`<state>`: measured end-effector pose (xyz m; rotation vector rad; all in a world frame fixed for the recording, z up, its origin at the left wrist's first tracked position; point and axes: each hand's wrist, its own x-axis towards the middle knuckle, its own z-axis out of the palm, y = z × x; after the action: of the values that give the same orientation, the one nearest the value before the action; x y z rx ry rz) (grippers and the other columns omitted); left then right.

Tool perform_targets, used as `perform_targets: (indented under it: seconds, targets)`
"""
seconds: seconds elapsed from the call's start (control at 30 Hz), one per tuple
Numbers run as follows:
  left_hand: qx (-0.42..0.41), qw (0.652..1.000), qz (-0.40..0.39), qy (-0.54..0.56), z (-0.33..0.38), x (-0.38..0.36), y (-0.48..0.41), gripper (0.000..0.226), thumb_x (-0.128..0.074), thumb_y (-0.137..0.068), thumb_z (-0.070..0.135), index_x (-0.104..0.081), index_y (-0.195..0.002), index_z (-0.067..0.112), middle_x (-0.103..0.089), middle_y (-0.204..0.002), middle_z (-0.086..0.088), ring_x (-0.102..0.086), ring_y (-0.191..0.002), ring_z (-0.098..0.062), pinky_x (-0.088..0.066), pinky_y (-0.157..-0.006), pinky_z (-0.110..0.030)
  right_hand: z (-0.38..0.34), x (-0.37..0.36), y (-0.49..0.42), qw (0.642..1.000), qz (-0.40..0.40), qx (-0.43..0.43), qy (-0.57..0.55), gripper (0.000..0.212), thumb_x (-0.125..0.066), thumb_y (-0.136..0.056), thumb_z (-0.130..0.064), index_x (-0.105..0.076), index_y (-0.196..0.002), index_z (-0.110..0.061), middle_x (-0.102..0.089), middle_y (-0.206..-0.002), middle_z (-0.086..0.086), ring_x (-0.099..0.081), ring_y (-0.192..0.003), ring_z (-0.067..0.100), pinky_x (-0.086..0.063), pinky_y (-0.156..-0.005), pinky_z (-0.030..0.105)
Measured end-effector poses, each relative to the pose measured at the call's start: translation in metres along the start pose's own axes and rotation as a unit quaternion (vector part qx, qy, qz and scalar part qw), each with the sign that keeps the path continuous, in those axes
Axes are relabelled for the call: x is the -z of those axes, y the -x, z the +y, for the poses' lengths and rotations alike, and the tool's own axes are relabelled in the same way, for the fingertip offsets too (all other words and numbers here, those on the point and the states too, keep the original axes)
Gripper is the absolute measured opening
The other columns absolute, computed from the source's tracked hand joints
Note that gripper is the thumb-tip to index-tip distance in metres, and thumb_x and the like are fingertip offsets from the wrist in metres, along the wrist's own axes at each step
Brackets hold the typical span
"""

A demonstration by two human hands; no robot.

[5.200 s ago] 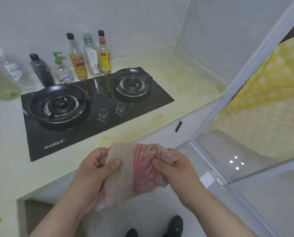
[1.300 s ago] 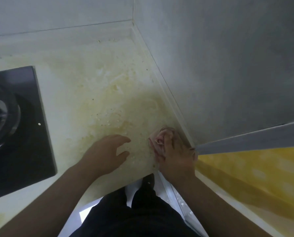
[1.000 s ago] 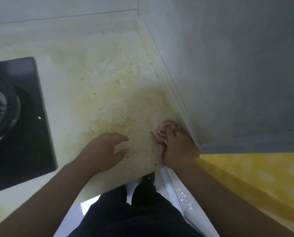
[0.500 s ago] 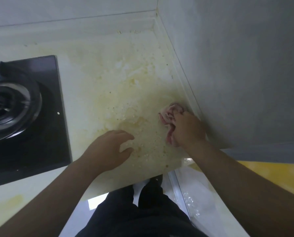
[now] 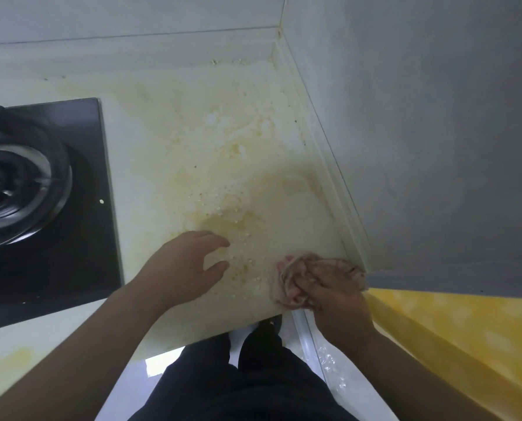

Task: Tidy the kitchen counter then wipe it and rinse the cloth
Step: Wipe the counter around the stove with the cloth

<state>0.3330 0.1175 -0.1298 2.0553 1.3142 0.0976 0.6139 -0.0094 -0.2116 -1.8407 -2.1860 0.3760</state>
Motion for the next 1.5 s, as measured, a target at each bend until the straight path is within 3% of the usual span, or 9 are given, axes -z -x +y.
perform_targets:
  seconds: [0.2,0.4,0.5,0.6,0.7,1.07,1.2,1.37,1.5]
  targets:
    - [0.015,1.000,0.005,0.004,-0.005,0.001,0.005,0.036,-0.064,-0.085,0.036,-0.062,-0.120,0.028,-0.060,-0.120,0.016,-0.049,-0.090,-0.003,-0.035,-0.085,-0.020,-0.007,0.008,0.000,0.999,0.050,0.012,-0.002,0.038,-0.052,-0.082,-0.013,-0.071,-0.114,-0.019,-0.069,-0.117,0.010,-0.066,-0.103,0.032,-0.053,-0.091,0.044]
    - [0.024,1.000,-0.009,-0.005,-0.004,0.001,-0.003,0.043,-0.063,-0.086,0.038,-0.056,-0.128,0.029,-0.057,-0.129,0.013,-0.053,-0.113,-0.010,-0.039,-0.092,-0.023,-0.013,0.007,-0.067,0.993,-0.049,-0.107,-0.032,0.052,-0.038,-0.083,-0.027,-0.056,-0.132,-0.028,-0.058,-0.130,0.003,-0.057,-0.109,0.029,-0.048,-0.095,0.039]
    - [0.030,1.000,-0.002,-0.003,-0.002,0.007,-0.009,0.042,-0.063,-0.086,0.038,-0.056,-0.127,0.030,-0.057,-0.129,0.013,-0.055,-0.109,-0.011,-0.039,-0.088,-0.023,-0.008,0.008,-0.111,0.992,-0.019,-0.107,-0.058,0.049,-0.051,-0.080,-0.013,-0.061,-0.127,-0.026,-0.062,-0.123,0.003,-0.059,-0.102,0.028,-0.052,-0.084,0.039]
    - [0.037,0.999,0.003,-0.005,-0.001,0.012,-0.011,0.040,-0.062,-0.086,0.039,-0.057,-0.126,0.033,-0.056,-0.128,0.016,-0.052,-0.092,-0.006,-0.039,-0.086,-0.022,0.003,0.011,-0.147,0.991,-0.016,-0.102,-0.089,0.048,-0.046,-0.076,-0.016,-0.065,-0.119,-0.024,-0.064,-0.121,0.002,-0.060,-0.104,0.028,-0.052,-0.084,0.038]
    - [0.036,0.999,0.011,-0.003,-0.002,0.015,-0.011,0.040,-0.064,-0.085,0.038,-0.058,-0.124,0.032,-0.057,-0.127,0.016,-0.050,-0.091,-0.003,-0.038,-0.084,-0.020,0.008,0.015,-0.166,0.987,-0.022,-0.107,-0.117,0.038,-0.048,-0.079,-0.018,-0.069,-0.110,-0.025,-0.066,-0.119,-0.001,-0.061,-0.106,0.023,-0.052,-0.089,0.037]
    - [0.042,0.999,0.026,0.000,-0.008,0.028,-0.013,0.040,-0.064,-0.086,0.037,-0.058,-0.125,0.032,-0.057,-0.129,0.015,-0.056,-0.109,-0.009,-0.039,-0.091,-0.020,-0.005,0.022,-0.093,0.991,-0.076,-0.086,-0.066,0.047,-0.062,-0.083,-0.025,-0.059,-0.129,-0.028,-0.055,-0.137,-0.003,-0.058,-0.114,0.024,-0.050,-0.095,0.035]
    - [0.043,0.999,0.024,0.002,-0.014,0.029,-0.006,0.040,-0.062,-0.087,0.039,-0.057,-0.126,0.033,-0.055,-0.129,0.017,-0.045,-0.080,-0.003,-0.036,-0.084,-0.016,-0.008,0.019,-0.066,0.985,-0.090,-0.128,-0.066,0.059,-0.066,-0.076,-0.023,-0.056,-0.134,-0.027,-0.055,-0.138,0.002,-0.058,-0.117,0.029,-0.048,-0.098,0.037]
    - [0.022,0.999,0.027,0.015,-0.022,0.025,-0.002,0.037,-0.063,-0.086,0.039,-0.060,-0.123,0.032,-0.058,-0.125,0.017,-0.045,-0.075,0.001,-0.035,-0.082,-0.015,-0.017,0.025,-0.077,0.988,-0.053,-0.133,-0.064,0.052,-0.052,-0.081,-0.026,-0.059,-0.132,-0.019,-0.062,-0.130,0.005,-0.060,-0.113,0.030,-0.046,-0.097,0.033]
    - [0.021,0.999,0.024,0.023,-0.026,0.024,-0.009,0.037,-0.063,-0.085,0.040,-0.059,-0.122,0.034,-0.058,-0.125,0.018,-0.055,-0.103,-0.004,-0.039,-0.087,-0.019,-0.015,0.027,-0.099,0.987,-0.034,-0.142,-0.063,0.050,-0.047,-0.081,-0.021,-0.062,-0.129,-0.016,-0.062,-0.128,0.008,-0.059,-0.113,0.031,-0.048,-0.099,0.038]
